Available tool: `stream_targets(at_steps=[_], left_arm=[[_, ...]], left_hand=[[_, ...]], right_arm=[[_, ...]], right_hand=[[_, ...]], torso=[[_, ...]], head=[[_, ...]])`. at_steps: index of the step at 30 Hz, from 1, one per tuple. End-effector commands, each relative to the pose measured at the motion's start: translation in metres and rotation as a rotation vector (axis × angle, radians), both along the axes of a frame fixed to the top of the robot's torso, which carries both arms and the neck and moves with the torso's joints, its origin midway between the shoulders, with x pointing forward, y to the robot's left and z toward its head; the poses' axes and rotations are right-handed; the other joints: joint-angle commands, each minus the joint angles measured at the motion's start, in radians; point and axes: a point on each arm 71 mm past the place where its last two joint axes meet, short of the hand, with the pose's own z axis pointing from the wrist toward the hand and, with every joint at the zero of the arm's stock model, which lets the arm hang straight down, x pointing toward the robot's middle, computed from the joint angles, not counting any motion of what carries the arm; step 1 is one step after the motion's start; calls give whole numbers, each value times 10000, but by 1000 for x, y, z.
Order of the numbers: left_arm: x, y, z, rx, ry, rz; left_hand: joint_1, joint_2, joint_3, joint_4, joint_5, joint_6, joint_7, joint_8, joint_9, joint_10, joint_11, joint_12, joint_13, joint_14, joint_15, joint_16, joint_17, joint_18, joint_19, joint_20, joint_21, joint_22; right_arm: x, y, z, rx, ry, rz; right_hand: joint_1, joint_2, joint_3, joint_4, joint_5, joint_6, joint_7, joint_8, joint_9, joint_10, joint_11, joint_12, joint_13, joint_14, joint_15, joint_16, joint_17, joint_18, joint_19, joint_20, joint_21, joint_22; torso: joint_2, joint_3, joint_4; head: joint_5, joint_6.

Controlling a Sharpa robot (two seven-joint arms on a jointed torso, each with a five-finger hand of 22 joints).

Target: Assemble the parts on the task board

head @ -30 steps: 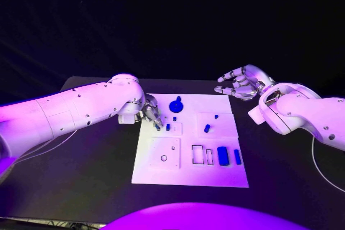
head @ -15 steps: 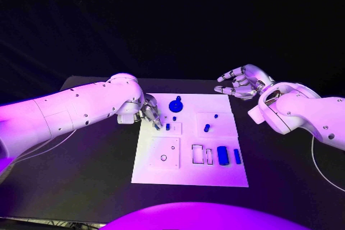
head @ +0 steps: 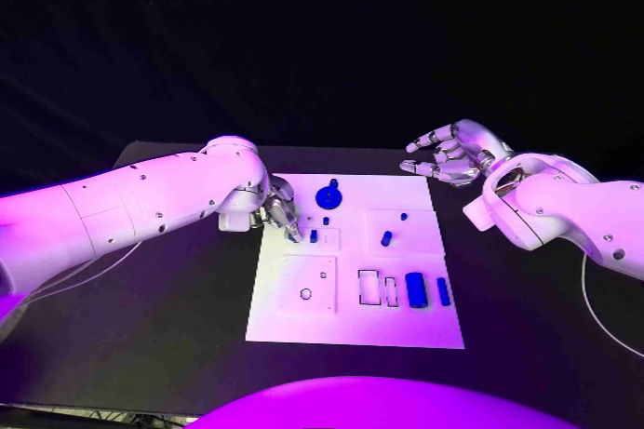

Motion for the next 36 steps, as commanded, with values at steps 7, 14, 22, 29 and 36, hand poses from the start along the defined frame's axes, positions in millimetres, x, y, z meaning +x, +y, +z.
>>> stream_targets(at_steps=[7, 14, 22, 29, 36], left_arm=[[-1, -1, 0, 241, 381, -294], [0, -2, 0, 259, 440, -317], [0, -3, -1, 240, 586, -355], [1, -4, -2, 247, 515, -255], [3, -4, -2, 170, 344, -85]], left_hand=[[549, 532, -29, -63, -21, 87, -20, -31, -6, -57, 0, -44, 10, 992, 25, 10, 2533, -118, -84, -2, -34, 3], [546, 545, -44, -57, -23, 88, -20, -31, -3, -58, 1, -45, 8, 994, 26, 13, 2539, -118, -85, -1, -35, 2], [539, 578, -74, -41, -24, 88, -17, -32, 4, -62, 3, -50, -2, 994, 29, 14, 2540, -119, -83, 1, -34, 6], [493, 624, -159, 12, -21, 57, -5, -58, 11, -50, 14, -20, 39, 994, 37, 13, 2539, -118, -89, 6, -40, -1], [198, 546, -628, 311, -21, -45, 41, -276, -44, -90, 55, -24, 8, 981, 68, -11, 2495, -114, -99, 29, -56, -12]], right_arm=[[-1, 2, 0, -63, -76, 199], [0, 2, 0, -65, -79, 203], [0, 2, 0, -36, -60, 192], [0, 2, 0, -27, -71, 184], [-1, 2, 0, -35, -88, 181]], right_hand=[[-86, -9, -51, -21, 53, 3, -3, 38, -11, -71, -5, -48, 561, 841, -56, -35, 1715, 181, -56, -28, -33, 1113], [-86, -9, -51, -21, 53, 3, -3, 38, -11, -71, -5, -48, 561, 841, -56, -35, 1715, 181, -56, -28, -33, 1113], [-86, -9, -51, -21, 53, 3, -3, 38, -11, -71, -5, -48, 561, 841, -56, -35, 1715, 181, -56, -28, -33, 1113], [-86, -9, -51, -21, 53, 3, -3, 38, -11, -71, -5, -48, 561, 841, -56, -35, 1715, 181, -56, -28, -33, 1113], [-86, -9, -51, -21, 53, 3, -3, 38, -11, -71, -5, -48, 561, 841, -56, -35, 1715, 181, -56, -28, -33, 1113]], torso=[[5, 2, -6], [3, -2, 2], [7, -5, -4], [0, -5, 8], [1, -4, 3]], head=[[9, -11], [7, -5], [1, -12], [-19, -13], [-21, -8]])
